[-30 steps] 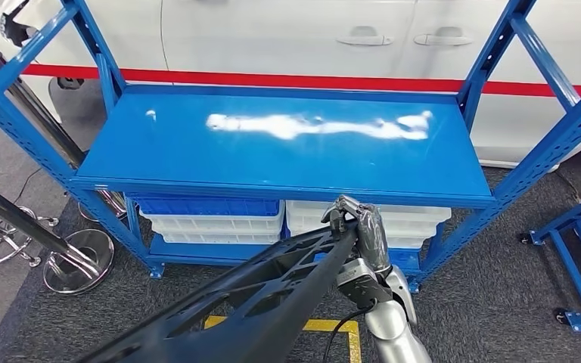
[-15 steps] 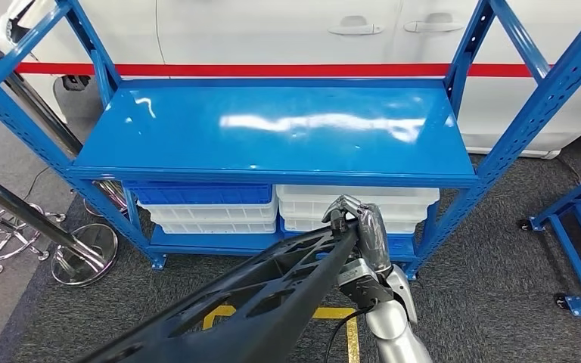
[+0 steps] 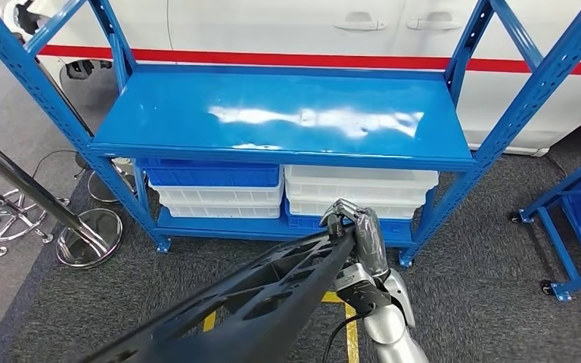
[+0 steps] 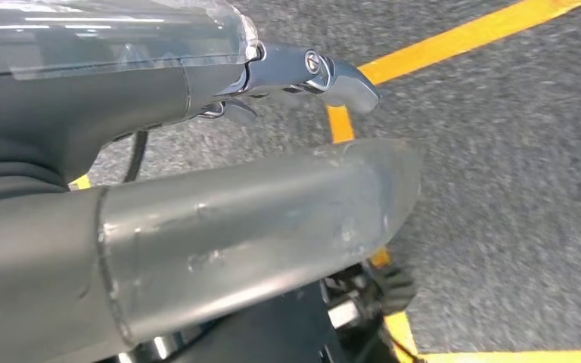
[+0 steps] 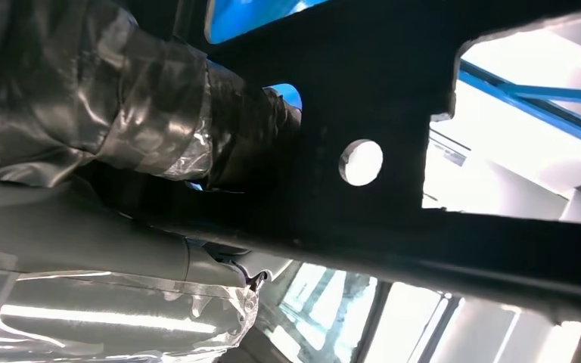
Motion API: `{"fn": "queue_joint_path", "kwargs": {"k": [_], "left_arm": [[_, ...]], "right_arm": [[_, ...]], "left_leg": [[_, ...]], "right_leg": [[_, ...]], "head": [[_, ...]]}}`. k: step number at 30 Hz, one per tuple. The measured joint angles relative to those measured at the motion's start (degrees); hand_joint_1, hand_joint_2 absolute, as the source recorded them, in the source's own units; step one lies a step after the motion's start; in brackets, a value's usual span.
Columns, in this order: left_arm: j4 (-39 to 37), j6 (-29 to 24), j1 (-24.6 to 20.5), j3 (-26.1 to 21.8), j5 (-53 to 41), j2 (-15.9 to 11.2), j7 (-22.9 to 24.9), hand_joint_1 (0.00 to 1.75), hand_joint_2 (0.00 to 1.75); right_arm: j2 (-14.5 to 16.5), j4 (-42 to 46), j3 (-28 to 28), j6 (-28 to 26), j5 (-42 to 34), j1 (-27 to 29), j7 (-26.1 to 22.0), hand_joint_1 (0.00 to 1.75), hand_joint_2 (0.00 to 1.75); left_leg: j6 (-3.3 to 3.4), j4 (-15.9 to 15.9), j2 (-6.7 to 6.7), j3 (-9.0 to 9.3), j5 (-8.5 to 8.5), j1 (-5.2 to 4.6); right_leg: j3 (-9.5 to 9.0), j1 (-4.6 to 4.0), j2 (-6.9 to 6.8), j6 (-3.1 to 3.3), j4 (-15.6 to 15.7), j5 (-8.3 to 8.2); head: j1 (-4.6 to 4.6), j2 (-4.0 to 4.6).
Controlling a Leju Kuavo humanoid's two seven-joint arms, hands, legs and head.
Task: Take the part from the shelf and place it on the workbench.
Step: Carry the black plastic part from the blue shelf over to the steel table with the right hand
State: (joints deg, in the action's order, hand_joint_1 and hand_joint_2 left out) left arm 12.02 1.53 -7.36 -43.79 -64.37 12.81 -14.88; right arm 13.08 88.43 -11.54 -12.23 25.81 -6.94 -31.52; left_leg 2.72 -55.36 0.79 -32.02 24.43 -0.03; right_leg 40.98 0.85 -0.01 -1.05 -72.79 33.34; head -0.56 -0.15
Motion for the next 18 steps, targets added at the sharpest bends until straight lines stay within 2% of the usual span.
{"fn": "queue_joint_path", "kwargs": {"k": [1,2,3,4,5,6,7,9,10,11,12,14,15,16,17,18], "left_arm": [[0.00,0.00,0.04,-0.01,0.00,0.00,0.00,0.00,0.00],[0.00,0.00,0.06,-0.01,0.00,0.00,0.00,0.00,0.00],[0.00,0.01,0.07,-0.01,0.00,0.00,0.00,0.00,0.00],[0.00,0.01,0.07,-0.01,0.00,0.00,0.00,0.00,0.00],[0.00,0.02,0.08,-0.01,-0.01,0.00,0.00,0.00,0.00],[0.00,0.02,0.09,-0.01,-0.01,0.00,-0.01,0.00,0.00],[0.00,0.03,0.10,-0.01,-0.02,0.00,-0.01,0.00,0.00],[0.00,0.05,0.15,-0.01,-0.02,-0.01,-0.01,0.00,0.00],[0.00,0.07,0.19,-0.01,-0.02,-0.01,-0.01,0.00,0.00],[0.00,0.08,0.24,-0.01,-0.03,-0.02,-0.01,0.00,0.00],[0.00,0.09,0.26,-0.01,-0.03,-0.02,-0.01,0.00,0.00],[0.00,0.09,0.27,-0.01,-0.04,-0.02,0.00,0.00,0.00],[0.00,0.09,0.27,-0.01,-0.04,-0.02,0.00,0.00,0.00],[0.00,0.09,0.28,-0.01,-0.04,-0.02,0.00,0.00,0.00],[0.00,0.09,0.29,-0.01,-0.04,-0.02,0.00,0.00,0.00],[0.00,0.09,0.27,-0.01,-0.04,-0.02,0.00,0.00,0.00]], "right_arm": [[-0.03,0.00,0.00,0.00,0.00,0.14,0.00,1.75,0.00],[-0.05,0.01,0.00,-0.01,0.00,0.24,0.00,1.75,0.00],[-0.07,0.02,0.00,-0.01,0.00,0.27,0.00,1.75,0.00],[-0.07,0.03,0.00,-0.01,-0.01,0.24,0.00,1.75,0.00],[-0.07,0.07,-0.01,-0.02,-0.01,0.24,-0.02,1.75,0.00],[-0.07,0.11,-0.01,-0.03,-0.02,0.28,-0.04,1.75,0.00],[-0.07,0.15,-0.02,-0.03,-0.04,0.31,-0.05,1.75,0.00],[-0.08,0.20,-0.03,-0.03,-0.07,0.39,-0.08,1.75,0.00],[-0.07,0.20,-0.04,-0.02,-0.08,0.37,-0.08,1.75,0.00],[-0.06,0.21,-0.05,-0.02,-0.08,0.36,-0.08,1.75,0.00],[-0.05,0.21,-0.06,-0.02,-0.09,0.35,-0.08,1.75,0.00],[-0.03,0.21,-0.08,-0.01,-0.11,0.38,-0.09,1.75,0.00],[-0.03,0.20,-0.09,-0.01,-0.13,0.42,-0.09,1.75,0.00],[-0.03,0.20,-0.09,-0.01,-0.13,0.44,-0.09,1.75,0.00],[-0.03,0.20,-0.09,-0.01,-0.13,0.47,-0.09,1.75,0.00],[-0.03,0.21,-0.09,-0.01,-0.13,0.48,-0.09,1.75,0.00]], "left_leg": [[-0.11,-0.28,0.03,-0.98,-0.54,0.03],[-0.27,-0.69,0.05,-2.04,-1.02,0.09],[-0.48,-1.22,0.05,-3.02,-1.39,0.16],[-0.73,-1.86,0.03,-3.97,-1.68,0.18],[-1.00,-2.50,0.01,-4.77,-1.91,0.18],[-1.34,-3.02,-0.02,-5.30,-2.18,0.15],[-1.68,-3.32,-0.05,-5.66,-2.52,0.11],[-2.43,-3.44,-0.12,-5.98,-3.14,0.23],[-2.78,-3.77,-0.18,-6.34,-2.61,0.35],[-3.12,-5.00,-0.24,-6.89,-0.98,0.49],[-3.44,-7.34,-0.28,-7.69,1.56,0.63],[-3.97,-14.49,-0.30,-9.48,7.01,0.78],[-4.13,-17.61,-0.30,-9.90,8.28,0.81],[-4.18,-19.24,-0.30,-9.56,8.31,0.82],[-4.12,-18.85,-0.31,-8.25,7.29,0.81],[-3.92,-16.27,-0.33,-5.83,5.79,0.80]], "right_leg": [[-0.49,0.06,-0.01,-0.16,-1.34,-0.39],[-1.90,0.16,-0.02,-0.30,-0.85,-1.69],[-4.26,0.31,-0.05,-0.40,1.68,-3.21],[-7.01,0.41,-0.06,-0.45,5.37,-3.72],[-9.43,0.33,-0.02,-0.25,8.90,-3.62],[-10.94,0.22,0.04,0.05,11.48,-3.13],[-11.51,0.04,0.13,0.48,12.78,-2.54],[-11.02,-0.08,0.16,1.55,13.07,-3.10],[-10.64,-0.03,0.10,2.07,13.11,-3.60],[-10.13,0.07,0.00,2.58,13.24,-4.23],[-9.50,0.17,-0.09,2.94,13.33,-4.90],[-7.89,0.14,-0.13,3.18,13.27,-6.17],[-7.05,0.11,-0.16,3.13,13.22,-6.79],[-6.22,0.10,-0.18,3.07,13.16,-7.37],[-5.47,0.09,-0.20,2.98,13.11,-7.91],[-4.80,0.08,-0.19,2.85,13.08,-8.43]], "head": [[-0.01,0.00],[-0.01,0.00],[-0.01,0.00],[-0.01,0.00],[-0.02,0.00],[-0.03,0.00],[-0.05,0.00],[-0.05,0.00],[-0.07,0.00],[-0.05,0.00],[-0.06,0.00],[-0.06,0.00],[-0.07,0.00],[-0.07,0.00],[-0.07,0.00],[-0.07,0.00]]}}
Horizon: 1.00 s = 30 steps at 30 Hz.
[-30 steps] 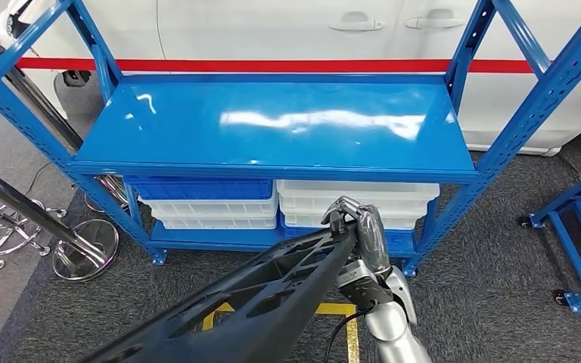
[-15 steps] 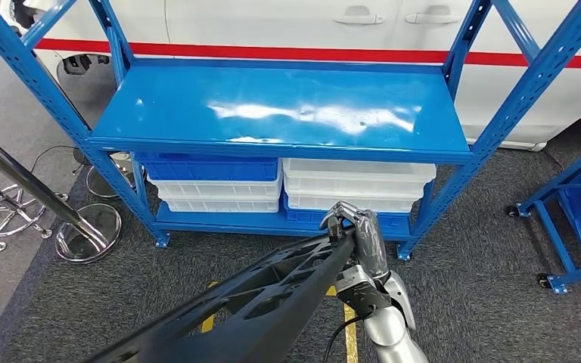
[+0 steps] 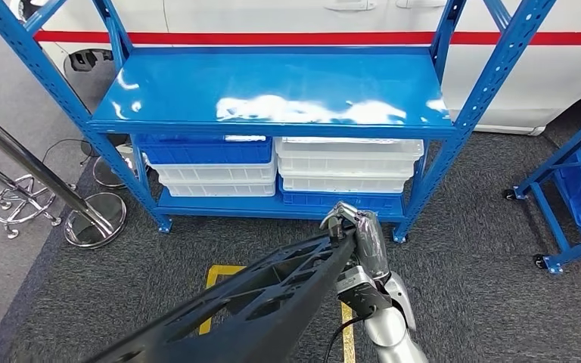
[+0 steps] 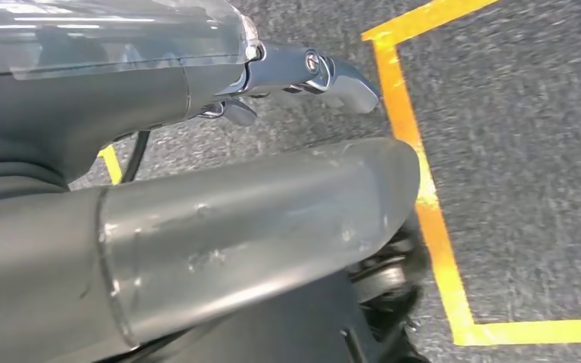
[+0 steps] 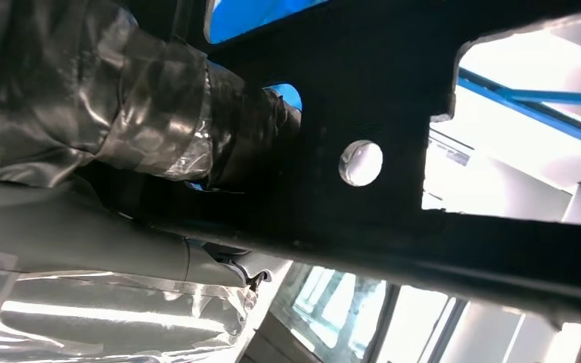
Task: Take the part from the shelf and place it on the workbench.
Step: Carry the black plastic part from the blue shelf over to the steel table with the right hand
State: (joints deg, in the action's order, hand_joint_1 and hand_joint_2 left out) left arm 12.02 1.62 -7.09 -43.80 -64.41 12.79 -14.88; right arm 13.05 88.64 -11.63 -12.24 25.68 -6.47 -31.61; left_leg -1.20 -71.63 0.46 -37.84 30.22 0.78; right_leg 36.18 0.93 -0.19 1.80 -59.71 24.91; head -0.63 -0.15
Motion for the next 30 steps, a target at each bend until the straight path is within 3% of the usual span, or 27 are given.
{"fn": "queue_joint_path", "kwargs": {"k": [1,3,5,7,8,9,11,12,13,14,16,18,19,21,23,24,26,27,28,29,30], "left_arm": [[0.00,0.00,-0.05,0.00,0.00,-0.01,-0.01,0.00,0.00],[0.00,0.00,-0.16,0.00,0.00,-0.01,-0.02,0.00,0.00],[0.00,0.00,-0.17,0.00,0.00,-0.01,-0.03,0.00,0.00],[0.00,0.00,-0.14,0.00,0.00,0.00,-0.03,0.00,0.00],[0.00,0.00,-0.17,-0.01,0.00,0.00,-0.02,0.00,0.00],[0.00,0.00,-0.20,-0.01,0.00,0.00,-0.02,0.00,0.00],[0.00,0.00,-0.22,-0.03,0.00,0.00,-0.02,0.00,0.00],[0.00,0.00,-0.21,-0.03,0.00,0.00,-0.02,0.00,0.00],[0.00,0.00,-0.20,-0.04,0.00,0.00,-0.02,0.00,0.00],[0.00,0.00,-0.20,-0.04,0.00,0.00,-0.02,0.00,0.00],[0.00,0.00,-0.20,-0.04,-0.04,0.01,-0.02,0.00,0.00],[0.00,0.01,-0.21,-0.04,-0.14,0.07,-0.02,0.00,0.00],[0.00,0.02,-0.22,-0.04,-0.20,0.10,-0.01,0.00,0.00],[0.00,0.05,-0.20,-0.04,-0.27,0.14,0.03,0.00,0.00],[0.00,0.10,-0.17,-0.04,-0.30,0.11,0.06,0.00,0.00],[0.00,0.11,-0.15,-0.04,-0.31,0.09,0.08,0.00,0.00],[0.00,0.13,-0.17,-0.04,-0.32,0.08,0.09,0.00,0.00],[0.00,0.13,-0.18,-0.04,-0.32,0.07,0.09,0.00,0.00],[0.00,0.13,-0.18,-0.04,-0.33,0.07,0.09,0.00,0.00],[0.00,0.13,-0.18,-0.04,-0.33,0.06,0.09,0.00,0.00],[0.00,0.13,-0.19,-0.04,-0.33,0.05,0.09,0.00,0.00]], "right_arm": [[0.00,0.03,0.00,0.00,0.00,0.00,0.00,1.75,0.00],[0.00,0.16,0.00,-0.01,0.00,-0.02,0.00,1.75,0.00],[0.02,0.27,-0.02,-0.01,0.00,-0.03,0.00,1.75,0.00],[0.02,0.28,-0.04,0.00,0.00,-0.02,0.01,1.75,0.00],[0.01,0.29,-0.03,0.00,0.00,-0.02,0.01,1.75,0.00],[-0.01,0.30,-0.03,-0.01,-0.01,-0.01,0.01,1.75,0.00],[-0.04,0.29,-0.02,-0.02,-0.01,0.00,0.00,1.75,0.00],[-0.05,0.27,-0.02,-0.02,-0.01,0.01,0.00,1.75,0.00],[-0.08,0.26,-0.02,-0.02,-0.01,0.02,0.00,1.75,0.00],[-0.09,0.24,-0.02,-0.02,-0.02,0.02,0.00,1.75,0.00],[-0.11,0.24,-0.02,-0.01,-0.02,-0.01,0.00,1.75,0.00],[-0.09,0.30,-0.03,-0.07,-0.02,-0.09,-0.01,1.75,0.00],[-0.08,0.34,-0.03,-0.13,-0.02,-0.12,-0.02,1.75,0.00],[-0.06,0.39,-0.04,-0.23,-0.04,-0.14,-0.04,1.75,0.00],[-0.04,0.38,-0.05,-0.23,-0.07,-0.18,-0.05,1.75,0.00],[-0.01,0.36,-0.06,-0.22,-0.12,-0.21,-0.05,1.75,0.00],[0.04,0.34,-0.08,-0.19,-0.22,-0.22,-0.07,1.75,0.00],[0.05,0.33,-0.09,-0.18,-0.27,-0.21,-0.07,1.75,0.00],[0.05,0.32,-0.09,-0.17,-0.29,-0.19,-0.07,1.75,0.00],[0.05,0.32,-0.09,-0.17,-0.31,-0.18,-0.07,1.75,0.00],[0.06,0.32,-0.09,-0.17,-0.33,-0.17,-0.07,1.75,0.00]], "left_leg": [[0.30,4.05,-0.08,3.07,-1.02,-0.04],[0.94,12.13,-0.34,8.50,-1.18,-0.34],[1.47,15.16,-0.54,10.00,-0.97,-0.76],[2.18,15.79,-0.40,9.46,-2.24,-0.74],[2.65,16.16,-0.24,9.08,-2.89,-0.63],[3.13,16.42,-0.07,8.55,-3.58,-0.54],[3.76,16.26,0.13,7.14,-4.62,-0.64],[3.87,16.03,0.18,6.35,-5.06,-0.77],[3.86,15.70,0.21,5.50,-5.46,-0.88],[3.83,15.29,0.22,4.62,-5.82,-0.97],[3.68,14.29,0.20,2.92,-6.40,-1.06],[3.27,13.48,0.19,1.66,-6.94,-1.16],[2.96,13.30,0.20,1.32,-7.27,-1.11],[2.23,13.43,0.19,1.03,-8.11,-1.01],[1.55,12.84,0.00,0.59,-7.14,-0.96],[1.21,11.39,-0.11,0.10,-5.27,-0.91],[0.50,5.21,-0.20,-1.43,0.30,-0.46],[0.13,1.63,-0.20,-2.06,2.29,-0.19],[-0.20,-1.04,-0.19,-2.22,3.06,0.06],[-0.49,-1.99,-0.19,-1.60,2.49,0.29],[-0.72,-0.91,-0.19,0.00,1.00,0.50]], "right_leg": [[0.52,0.00,0.03,-0.16,-0.01,-0.49],[1.18,-0.05,0.05,-0.76,0.16,-1.51],[1.35,0.05,0.03,-1.54,0.75,-2.67],[1.50,0.13,0.10,-2.26,1.24,-3.10],[1.91,0.07,0.14,-2.48,0.45,-1.91],[2.62,0.07,0.16,-2.63,-1.46,0.28],[4.46,0.11,0.18,-2.74,-8.26,6.09],[5.03,0.14,0.19,-2.81,-11.57,7.86],[4.96,0.13,0.19,-2.86,-13.69,8.32],[4.03,0.12,0.19,-2.84,-13.98,7.50],[-0.38,-0.04,0.18,-2.42,-9.05,4.70],[-4.90,-0.42,0.16,-1.79,-2.25,4.32],[-5.91,-0.66,0.16,-1.51,-0.32,4.68],[-5.95,-0.82,0.16,-1.08,0.74,4.34],[-5.44,-0.49,-0.06,-0.39,1.42,3.14],[-5.00,-0.25,-0.18,-0.04,1.72,2.45],[-3.64,-0.12,-0.32,0.33,1.72,1.23],[-2.79,-0.09,-0.36,0.29,1.59,0.63],[-1.87,-0.03,-0.40,0.17,1.40,0.06],[-0.93,0.07,-0.43,-0.01,1.15,-0.47],[-0.02,0.22,-0.45,-0.26,0.84,-0.94]], "head": [[0.00,0.00],[0.00,0.00],[0.01,0.00],[0.02,0.00],[0.02,0.00],[0.02,0.00],[0.03,0.00],[0.03,0.00],[0.03,0.00],[0.03,0.00],[0.02,0.00],[0.02,0.00],[0.03,0.00],[0.02,0.00],[0.02,0.00],[0.02,0.00],[0.02,0.00],[0.02,0.00],[0.02,0.00],[0.02,0.00],[0.02,0.00]]}}
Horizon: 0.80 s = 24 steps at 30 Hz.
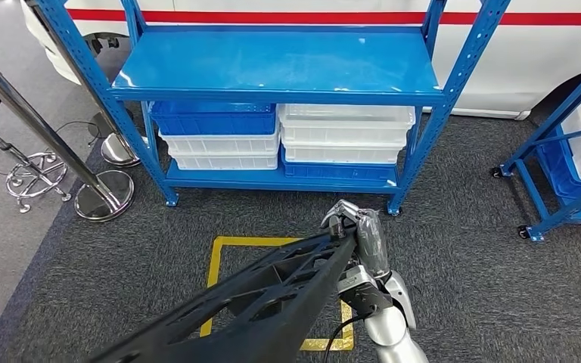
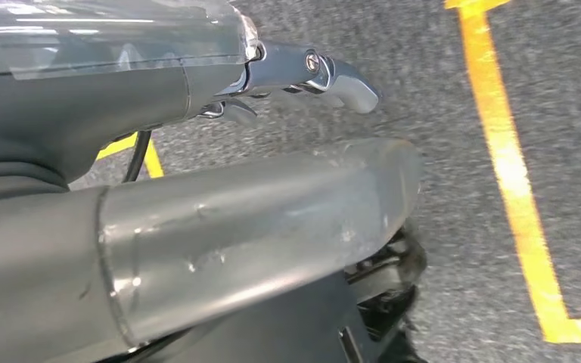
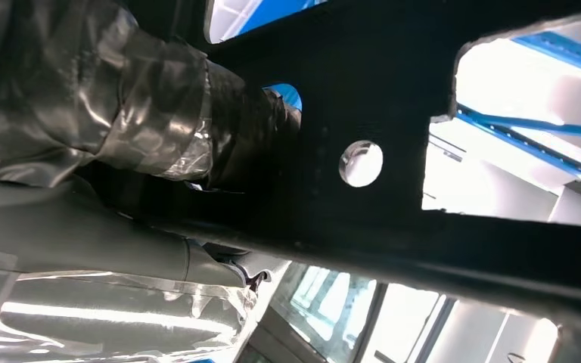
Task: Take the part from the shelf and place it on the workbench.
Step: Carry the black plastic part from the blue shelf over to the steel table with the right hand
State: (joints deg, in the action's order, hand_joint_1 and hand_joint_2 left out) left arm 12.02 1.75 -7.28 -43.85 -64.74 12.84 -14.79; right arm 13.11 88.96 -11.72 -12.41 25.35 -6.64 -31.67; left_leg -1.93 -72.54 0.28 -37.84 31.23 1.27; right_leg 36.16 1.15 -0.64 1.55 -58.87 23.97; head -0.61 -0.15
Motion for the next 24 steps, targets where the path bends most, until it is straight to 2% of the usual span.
{"fn": "queue_joint_path", "kwargs": {"k": [1,2,3,4,5,7,8,9,10,11,12,13,14,15,16,17,18,19,20,21,22,23,24], "left_arm": [[0.00,0.00,-0.03,0.00,0.00,-0.01,0.00,0.00,0.00],[0.00,0.00,-0.11,0.00,0.01,-0.02,0.00,0.00,0.00],[0.00,0.00,-0.18,0.00,0.02,-0.03,-0.01,0.00,0.00],[0.00,0.00,-0.22,0.00,0.05,-0.03,-0.02,0.00,0.00],[0.00,0.00,-0.24,0.00,0.09,-0.03,-0.02,0.00,0.00],[0.00,0.00,-0.15,-0.01,0.14,-0.04,-0.02,0.00,0.00],[0.00,0.00,-0.14,-0.02,0.15,-0.05,-0.01,0.00,0.00],[0.00,0.00,-0.13,-0.02,0.15,-0.05,-0.02,0.00,0.00],[0.00,0.00,-0.13,-0.02,0.15,-0.05,-0.02,0.00,0.00],[0.00,0.00,-0.12,-0.02,0.15,-0.05,-0.01,0.00,0.00],[0.00,0.00,-0.09,-0.03,0.15,-0.05,-0.02,0.00,0.00],[0.00,0.00,-0.06,-0.03,0.15,-0.05,-0.01,0.00,0.00],[0.00,0.00,-0.04,-0.04,0.15,-0.05,-0.02,0.00,0.00],[0.00,0.00,-0.04,-0.04,0.15,-0.05,-0.02,0.00,0.00],[0.00,0.00,-0.05,-0.04,0.15,-0.05,-0.01,0.00,0.00],[0.00,0.01,-0.07,-0.04,0.15,-0.04,-0.02,0.00,0.00],[0.00,0.01,-0.10,-0.04,0.15,-0.01,-0.02,0.00,0.00],[0.00,0.02,-0.12,-0.04,0.15,0.01,-0.02,0.00,0.00],[0.00,0.02,-0.13,-0.05,0.15,0.03,-0.03,0.00,0.00],[0.00,0.02,-0.11,-0.05,0.15,0.04,-0.03,0.00,0.00],[0.00,0.02,-0.07,-0.05,0.15,0.02,-0.03,0.00,0.00],[0.00,0.02,-0.03,-0.05,0.15,0.01,-0.03,0.00,0.00],[0.00,0.03,0.03,-0.05,0.14,-0.01,-0.02,0.00,0.00]], "right_arm": [[0.01,0.00,0.00,-0.01,-0.02,0.00,0.00,1.75,0.00],[0.02,0.03,0.00,-0.01,-0.02,0.00,0.00,1.75,0.00],[0.03,0.08,0.00,-0.03,-0.02,0.00,-0.02,1.75,0.00],[0.04,0.12,-0.01,-0.04,-0.02,0.00,-0.04,1.75,0.00],[0.05,0.17,-0.02,-0.05,-0.04,0.01,-0.08,1.75,0.00],[0.04,0.20,-0.03,-0.07,-0.08,0.12,-0.15,1.75,0.00],[0.04,0.22,-0.02,-0.07,-0.10,0.23,-0.20,1.75,0.00],[0.03,0.23,-0.01,-0.06,-0.11,0.35,-0.23,1.75,0.00],[0.02,0.24,0.00,-0.06,-0.11,0.46,-0.26,1.75,0.00],[0.01,0.24,0.00,-0.06,-0.11,0.55,-0.28,1.75,0.00],[-0.01,0.24,0.00,-0.06,-0.11,0.62,-0.30,1.75,0.00],[-0.01,0.24,0.00,-0.07,-0.11,0.71,-0.30,1.75,0.00],[-0.02,0.25,0.00,-0.07,-0.12,0.80,-0.31,1.75,0.00],[-0.03,0.26,0.00,-0.07,-0.12,0.87,-0.31,1.75,0.00],[-0.03,0.28,0.00,-0.07,-0.13,0.91,-0.31,1.75,0.00],[-0.04,0.34,0.00,-0.07,-0.12,0.90,-0.31,1.75,0.00],[-0.03,0.45,-0.01,-0.07,-0.11,0.87,-0.32,1.75,0.00],[-0.03,0.57,-0.01,-0.07,-0.11,0.85,-0.33,1.75,0.00],[-0.03,0.69,-0.02,-0.08,-0.11,0.82,-0.35,1.75,0.00],[-0.03,0.78,-0.02,-0.08,-0.11,0.83,-0.37,1.75,0.00],[-0.03,0.80,-0.01,-0.09,-0.11,0.85,-0.37,1.75,0.00],[-0.02,0.81,-0.01,-0.09,-0.11,0.85,-0.38,1.75,0.00],[0.01,0.81,-0.01,-0.08,-0.12,0.87,-0.38,1.75,0.00]], "left_leg": [[-0.20,2.96,0.00,2.56,-1.56,0.20],[-0.34,7.06,-0.07,5.58,-2.04,0.25],[-0.19,10.96,-0.22,8.26,-1.95,0.17],[0.08,13.75,-0.39,9.93,-1.51,0.03],[0.45,15.21,-0.54,10.57,-0.98,-0.21],[1.53,15.64,-0.53,9.90,-1.87,-0.31],[2.14,15.80,-0.38,9.45,-2.50,-0.30],[2.84,15.95,-0.21,8.81,-3.29,-0.27],[3.38,16.02,-0.03,8.05,-4.09,-0.26],[3.74,15.95,0.06,7.13,-4.82,-0.45],[3.93,15.88,0.13,6.13,-5.56,-0.64],[3.98,15.78,0.18,5.10,-6.30,-0.83],[3.98,15.65,0.23,4.02,-7.02,-1.02],[3.94,15.45,0.25,2.93,-7.70,-1.19],[3.86,15.20,0.26,1.91,-8.32,-1.32],[3.74,14.89,0.27,1.02,-8.86,-1.39],[3.55,14.55,0.25,0.31,-9.34,-1.48],[3.28,14.39,0.26,-0.12,-9.85,-1.52],[2.98,14.35,0.28,-0.36,-10.37,-1.48],[2.63,14.50,0.29,-0.46,-10.95,-1.45],[2.28,14.73,0.28,-0.51,-11.49,-1.39],[1.93,14.60,0.21,-0.77,-11.23,-1.31],[1.54,13.68,0.12,-1.23,-9.83,-1.25]], "right_leg": [[0.82,0.17,0.00,-0.30,-0.34,-0.43],[1.53,0.28,0.01,-0.68,-0.64,-0.85],[2.01,0.35,0.02,-1.09,-0.83,-1.29],[2.22,0.36,0.01,-1.52,-0.85,-1.80],[2.29,0.37,-0.01,-1.93,-0.67,-2.38],[2.35,0.43,0.05,-2.74,-0.15,-3.32],[2.69,0.48,0.13,-2.99,-0.45,-2.60],[3.28,0.51,0.23,-3.12,-1.74,-0.68],[4.08,0.56,0.30,-3.11,-4.20,2.26],[4.98,0.50,0.37,-3.04,-7.58,5.50],[5.72,0.43,0.40,-3.00,-11.38,8.02],[6.00,0.32,0.42,-2.95,-14.53,9.14],[5.56,0.21,0.44,-2.84,-16.31,8.84],[4.17,0.10,0.44,-2.63,-16.24,7.47],[1.83,-0.06,0.44,-2.31,-14.26,5.88],[-1.23,-0.24,0.44,-1.88,-10.78,5.20],[-4.41,-0.46,0.43,-1.48,-6.50,5.57],[-6.69,-0.72,0.43,-1.17,-3.14,6.35],[-8.02,-0.96,0.44,-0.91,-0.85,7.19],[-8.36,-1.15,0.44,-0.71,0.21,7.33],[-7.99,-1.06,0.39,-0.41,0.32,6.74],[-7.62,-0.92,0.30,-0.06,0.53,6.07],[-7.04,-0.71,0.19,0.35,0.74,5.29]], "head": [[-0.01,0.00],[-0.01,0.00],[-0.01,0.00],[0.00,0.00],[0.00,0.00],[0.01,0.00],[0.01,0.00],[0.02,0.00],[0.02,0.00],[0.02,0.00],[0.02,0.00],[0.02,0.00],[0.01,0.00],[0.01,0.00],[0.00,0.00],[-0.01,0.00],[-0.01,0.00],[0.00,0.00],[-0.01,0.00],[0.01,0.00],[0.01,0.00],[0.01,0.00],[0.01,0.00]]}}
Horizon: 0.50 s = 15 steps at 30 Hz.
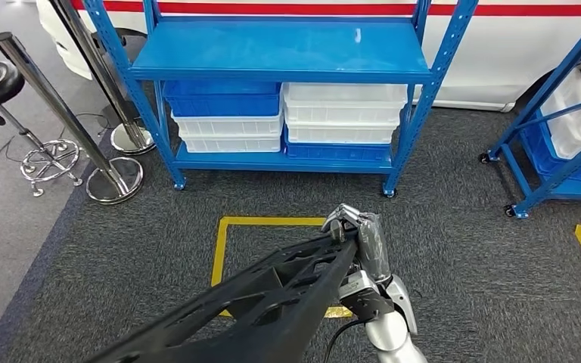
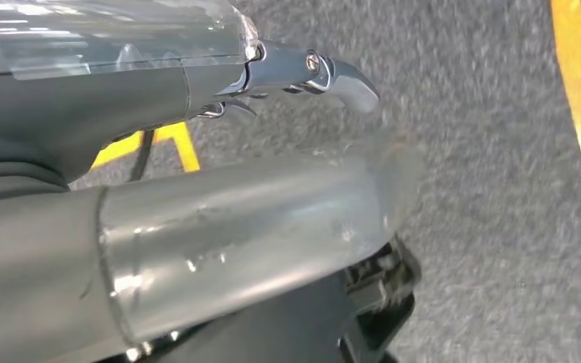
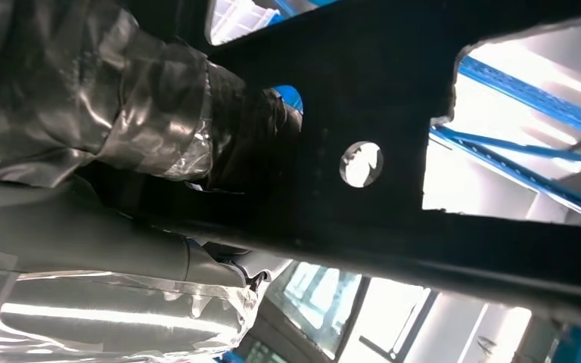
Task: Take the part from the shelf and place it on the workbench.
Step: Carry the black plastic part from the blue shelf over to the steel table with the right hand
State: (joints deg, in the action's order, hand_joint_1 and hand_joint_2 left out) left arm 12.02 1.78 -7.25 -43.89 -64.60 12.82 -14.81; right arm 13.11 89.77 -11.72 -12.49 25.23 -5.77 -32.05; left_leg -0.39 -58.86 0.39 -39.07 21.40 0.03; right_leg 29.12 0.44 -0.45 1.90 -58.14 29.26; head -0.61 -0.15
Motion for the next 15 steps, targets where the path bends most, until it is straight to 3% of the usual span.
{"fn": "queue_joint_path", "kwargs": {"k": [1,3,4,5,6,8,10,11,13,15], "left_arm": [[0.00,0.01,0.05,0.01,-0.01,-0.02,0.01,0.00,0.00],[0.00,0.01,0.06,0.01,-0.01,-0.02,0.02,0.00,0.00],[0.00,0.01,0.05,0.01,-0.01,-0.02,0.02,0.00,0.00],[0.00,0.01,0.05,0.01,-0.01,-0.02,0.02,0.00,0.00],[0.00,0.02,0.05,0.01,-0.01,-0.02,0.02,0.00,0.00],[0.00,0.02,-0.01,-0.01,-0.01,-0.03,0.01,0.00,0.00],[0.00,0.04,-0.18,-0.01,-0.01,-0.06,0.00,0.00,0.00],[0.00,0.08,-0.25,-0.01,-0.02,-0.06,-0.01,0.00,0.00],[0.00,0.17,-0.24,0.00,-0.03,-0.05,-0.01,0.00,0.00],[0.00,0.19,-0.15,-0.01,-0.04,-0.04,-0.01,0.00,0.00]], "right_arm": [[0.02,0.00,-0.01,0.01,-0.01,0.01,0.00,1.75,0.00],[0.04,0.00,-0.02,0.01,-0.01,0.05,0.00,1.75,0.00],[0.04,-0.01,-0.02,0.01,-0.01,0.09,0.01,1.75,0.00],[0.04,-0.01,-0.02,0.01,-0.01,0.12,0.01,1.75,0.00],[0.04,-0.01,-0.02,0.01,0.00,0.14,0.01,1.75,0.00],[0.05,0.02,-0.02,0.00,0.01,0.15,0.01,1.75,0.00],[0.08,0.14,-0.02,-0.01,0.01,0.14,0.01,1.75,0.00],[0.10,0.21,-0.03,-0.02,0.01,0.13,0.01,1.75,0.00],[0.16,0.29,-0.04,-0.03,0.01,0.12,0.02,1.75,0.00],[0.18,0.31,-0.03,-0.03,0.01,0.17,0.03,1.75,0.00]], "left_leg": [[-0.40,-2.00,-0.09,-0.71,2.44,0.11],[-1.16,-9.01,-0.15,-2.43,8.47,0.43],[-1.45,-12.60,-0.15,-2.96,10.04,0.55],[-1.64,-15.04,-0.15,-2.84,10.11,0.63],[-1.73,-15.63,-0.15,-1.83,8.98,0.69],[-1.50,-10.76,-0.16,3.31,6.40,0.74],[-0.84,-2.16,-0.22,9.82,7.35,0.51],[-0.46,0.77,-0.26,11.69,8.27,0.34],[0.41,2.66,-0.30,12.18,8.52,0.14],[1.45,3.02,-0.03,11.40,7.33,0.30]], "right_leg": [[0.73,0.22,-0.10,0.31,0.15,-0.80],[2.63,0.22,-0.17,0.57,0.02,-2.24],[3.66,0.22,-0.19,0.49,-0.11,-2.95],[4.74,0.23,-0.23,0.40,-0.29,-3.65],[5.79,0.23,-0.27,0.28,-0.49,-4.30],[7.57,0.24,-0.31,-0.05,-0.92,-5.49],[8.49,0.09,-0.31,-0.58,-1.19,-6.48],[8.63,0.06,-0.34,-0.92,-1.18,-6.97],[8.73,0.09,-0.41,-1.70,-0.85,-8.00],[9.39,0.24,-0.19,-2.26,-1.65,-6.99]], "head": [[-0.02,0.00],[-0.02,0.00],[-0.03,0.00],[-0.02,0.00],[-0.02,0.00],[-0.02,0.00],[-0.02,0.00],[-0.02,0.00],[-0.01,0.00],[-0.01,0.00]]}}
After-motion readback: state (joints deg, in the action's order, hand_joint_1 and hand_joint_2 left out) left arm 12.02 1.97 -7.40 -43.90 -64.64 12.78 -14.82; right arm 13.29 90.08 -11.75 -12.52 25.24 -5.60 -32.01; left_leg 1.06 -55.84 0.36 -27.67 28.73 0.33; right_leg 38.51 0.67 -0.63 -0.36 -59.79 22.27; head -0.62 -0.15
